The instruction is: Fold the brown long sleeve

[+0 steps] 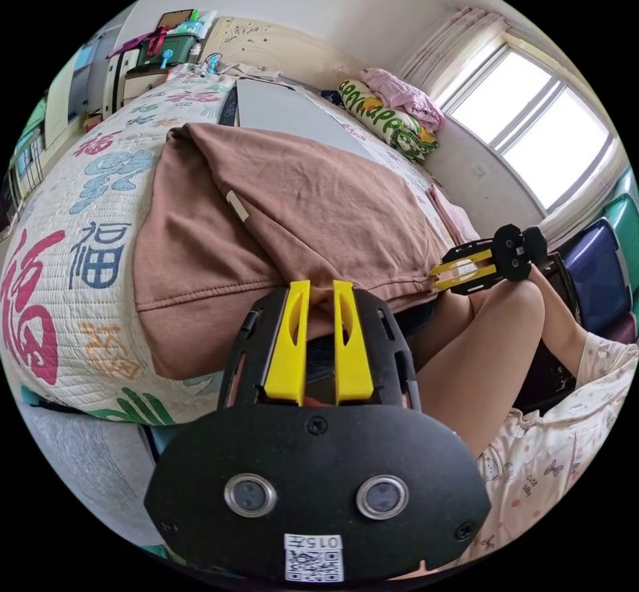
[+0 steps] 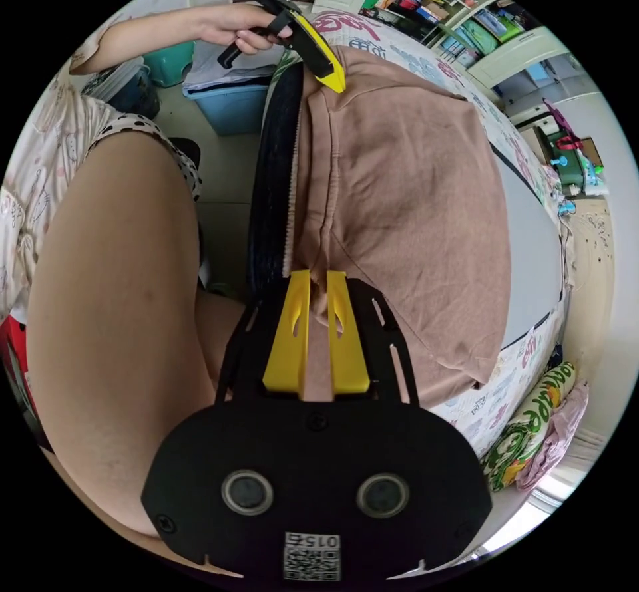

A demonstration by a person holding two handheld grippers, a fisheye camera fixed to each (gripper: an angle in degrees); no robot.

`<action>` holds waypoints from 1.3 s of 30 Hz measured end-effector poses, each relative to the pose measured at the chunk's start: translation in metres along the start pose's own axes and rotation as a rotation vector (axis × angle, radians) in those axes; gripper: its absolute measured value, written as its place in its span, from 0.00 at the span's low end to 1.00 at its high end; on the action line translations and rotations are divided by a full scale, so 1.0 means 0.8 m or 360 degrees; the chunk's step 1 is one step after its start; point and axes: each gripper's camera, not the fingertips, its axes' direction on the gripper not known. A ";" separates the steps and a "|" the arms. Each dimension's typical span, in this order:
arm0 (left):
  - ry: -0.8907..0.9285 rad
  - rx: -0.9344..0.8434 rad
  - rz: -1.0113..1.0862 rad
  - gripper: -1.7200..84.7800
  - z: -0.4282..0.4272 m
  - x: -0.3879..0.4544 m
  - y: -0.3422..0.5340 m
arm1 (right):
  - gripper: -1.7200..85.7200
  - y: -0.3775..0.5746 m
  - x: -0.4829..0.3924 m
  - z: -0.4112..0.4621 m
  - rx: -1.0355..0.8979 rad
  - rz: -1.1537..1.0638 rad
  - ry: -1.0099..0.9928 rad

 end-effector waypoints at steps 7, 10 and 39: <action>-0.0111 -0.0213 0.0087 0.04 0.041 0.049 -0.034 | 0.16 -0.004 -0.049 0.021 -0.0045 -0.0020 0.0035; -0.0237 -0.0328 0.0259 0.03 0.057 0.083 -0.045 | 0.16 0.001 -0.059 0.026 -0.0019 0.0054 -0.0025; -0.0794 -0.0527 0.0677 0.02 0.246 0.123 0.063 | 0.02 0.268 -0.158 -0.167 0.1440 0.0915 -0.0016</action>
